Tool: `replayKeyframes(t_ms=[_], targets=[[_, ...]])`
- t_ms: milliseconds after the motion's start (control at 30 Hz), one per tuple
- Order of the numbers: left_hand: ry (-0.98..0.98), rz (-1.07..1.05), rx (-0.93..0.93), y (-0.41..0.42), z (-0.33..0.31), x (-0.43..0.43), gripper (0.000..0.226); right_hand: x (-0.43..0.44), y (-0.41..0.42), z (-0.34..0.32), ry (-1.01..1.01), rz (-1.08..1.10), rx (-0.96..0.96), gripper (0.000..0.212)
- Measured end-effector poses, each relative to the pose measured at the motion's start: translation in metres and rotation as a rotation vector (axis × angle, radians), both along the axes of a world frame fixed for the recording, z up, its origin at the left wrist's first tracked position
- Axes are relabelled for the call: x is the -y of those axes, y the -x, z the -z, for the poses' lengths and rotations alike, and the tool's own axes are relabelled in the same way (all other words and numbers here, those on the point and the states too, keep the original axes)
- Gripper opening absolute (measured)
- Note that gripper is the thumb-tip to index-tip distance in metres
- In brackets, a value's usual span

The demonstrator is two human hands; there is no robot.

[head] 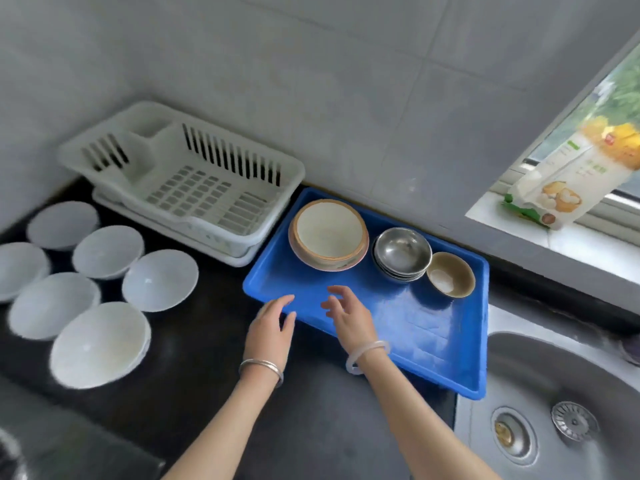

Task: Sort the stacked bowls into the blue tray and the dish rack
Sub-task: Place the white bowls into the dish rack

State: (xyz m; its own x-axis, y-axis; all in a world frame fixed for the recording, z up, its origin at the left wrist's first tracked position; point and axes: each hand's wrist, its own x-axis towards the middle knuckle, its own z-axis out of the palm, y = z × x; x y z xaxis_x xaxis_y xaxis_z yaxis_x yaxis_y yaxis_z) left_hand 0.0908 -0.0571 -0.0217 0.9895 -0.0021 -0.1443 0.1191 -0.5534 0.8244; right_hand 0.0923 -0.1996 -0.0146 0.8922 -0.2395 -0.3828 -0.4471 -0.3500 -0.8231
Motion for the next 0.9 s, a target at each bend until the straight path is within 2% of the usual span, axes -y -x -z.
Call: replayKeyframes(t_ms=[133,233,400,533,667,700,800,900], targets=[[-0.135,-0.246,0.106,0.018,0.009,-0.080,0.034,-0.077,-0.019,0.011,0.040,-0.262,-0.064,0.029],[-0.238,-0.436,0.088,0.028,0.017,-0.131,0.035,-0.130,-0.037,0.020,0.064,-0.407,-0.126,0.035],[-0.323,-0.655,0.026,0.041,0.036,-0.193,0.040,-0.195,-0.076,0.033,0.130,-0.462,-0.217,0.053],[-0.082,-0.756,0.009,0.042,0.046,-0.212,0.052,-0.224,-0.095,0.043,0.074,-0.341,-0.276,0.056],[0.127,-0.813,0.017,0.043,0.054,-0.218,0.069,-0.239,-0.102,0.052,-0.272,-0.045,-0.319,0.044],[0.204,-0.832,0.010,0.043,0.055,-0.220,0.074,-0.240,-0.103,0.052,-0.307,0.001,-0.305,0.044],[0.457,-0.877,-0.013,0.044,0.055,-0.226,0.081,-0.235,-0.101,0.044,-0.308,0.042,-0.265,0.044],[0.545,-0.893,-0.060,0.046,0.056,-0.230,0.078,-0.226,-0.097,0.027,-0.332,0.042,-0.189,0.044]])
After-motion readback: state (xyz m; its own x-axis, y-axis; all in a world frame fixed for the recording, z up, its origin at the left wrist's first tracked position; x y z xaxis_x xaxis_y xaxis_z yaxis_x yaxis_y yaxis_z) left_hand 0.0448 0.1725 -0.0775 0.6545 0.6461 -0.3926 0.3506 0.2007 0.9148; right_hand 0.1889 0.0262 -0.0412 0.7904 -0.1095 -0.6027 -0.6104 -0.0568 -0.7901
